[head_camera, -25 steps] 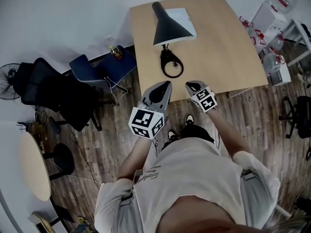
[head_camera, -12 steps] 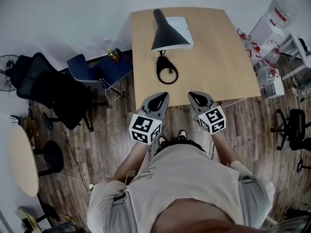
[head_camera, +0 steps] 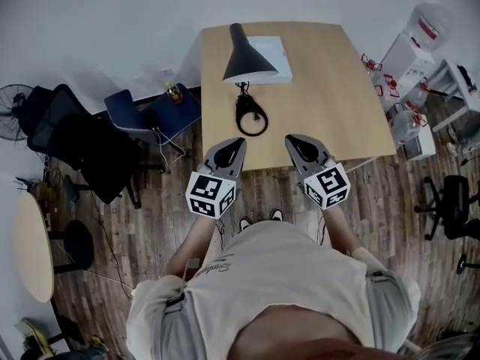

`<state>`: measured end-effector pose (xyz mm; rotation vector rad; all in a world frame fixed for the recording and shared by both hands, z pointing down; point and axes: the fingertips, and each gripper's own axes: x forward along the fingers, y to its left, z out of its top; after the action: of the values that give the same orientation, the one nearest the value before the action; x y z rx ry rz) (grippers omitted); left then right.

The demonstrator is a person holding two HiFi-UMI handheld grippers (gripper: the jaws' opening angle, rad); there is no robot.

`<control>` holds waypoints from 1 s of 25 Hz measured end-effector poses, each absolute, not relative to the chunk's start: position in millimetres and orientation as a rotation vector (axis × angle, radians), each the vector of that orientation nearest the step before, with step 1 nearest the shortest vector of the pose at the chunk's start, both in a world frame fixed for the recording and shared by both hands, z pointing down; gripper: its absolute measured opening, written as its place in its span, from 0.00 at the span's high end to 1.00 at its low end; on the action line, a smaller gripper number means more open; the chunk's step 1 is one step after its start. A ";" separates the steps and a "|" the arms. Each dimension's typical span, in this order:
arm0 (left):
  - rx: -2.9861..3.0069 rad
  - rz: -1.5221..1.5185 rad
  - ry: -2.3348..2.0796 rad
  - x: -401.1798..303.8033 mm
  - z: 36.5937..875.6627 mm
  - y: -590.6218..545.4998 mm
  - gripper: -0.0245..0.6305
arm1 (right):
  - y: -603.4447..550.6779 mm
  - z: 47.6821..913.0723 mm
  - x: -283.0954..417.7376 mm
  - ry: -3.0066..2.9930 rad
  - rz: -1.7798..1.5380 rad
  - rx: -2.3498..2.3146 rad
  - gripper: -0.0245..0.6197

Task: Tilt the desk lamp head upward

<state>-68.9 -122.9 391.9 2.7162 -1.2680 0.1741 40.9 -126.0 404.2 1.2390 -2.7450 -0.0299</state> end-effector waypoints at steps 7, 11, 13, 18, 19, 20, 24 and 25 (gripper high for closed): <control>2.712 0.138 -1.284 -64.9 382.5 -124.3 0.94 | -122.9 374.4 35.2 -2.792 -0.124 1.182 0.97; 2.697 0.143 -1.296 -67.3 387.5 -121.8 0.94 | -120.0 371.0 32.5 -2.817 -0.126 1.172 0.97; 2.686 0.145 -1.296 -68.9 389.7 -121.6 0.94 | -121.1 370.7 31.2 -2.808 -0.143 1.175 0.97; 2.686 0.138 -1.283 -64.4 391.3 -122.2 0.94 | -125.0 372.4 28.1 -2.817 -0.120 1.172 0.97; 2.687 0.135 -1.284 -64.0 391.7 -123.1 0.94 | -126.0 373.3 27.2 -2.818 -0.121 1.169 0.97; 2.686 0.131 -1.286 -64.4 392.1 -123.8 0.94 | -126.9 374.2 26.7 -2.818 -0.122 1.168 0.97; 2.669 0.114 -1.300 -71.3 393.6 -127.7 0.94 | -134.2 376.4 29.2 -2.823 -0.099 1.188 0.97; 2.665 0.110 -1.307 -73.8 393.1 -129.4 0.94 | -136.5 375.9 30.0 -2.825 -0.091 1.192 0.97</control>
<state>-73.8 -129.4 393.1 2.6653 -1.3066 0.1098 30.0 -136.5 375.9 1.1919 -2.8253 -0.0912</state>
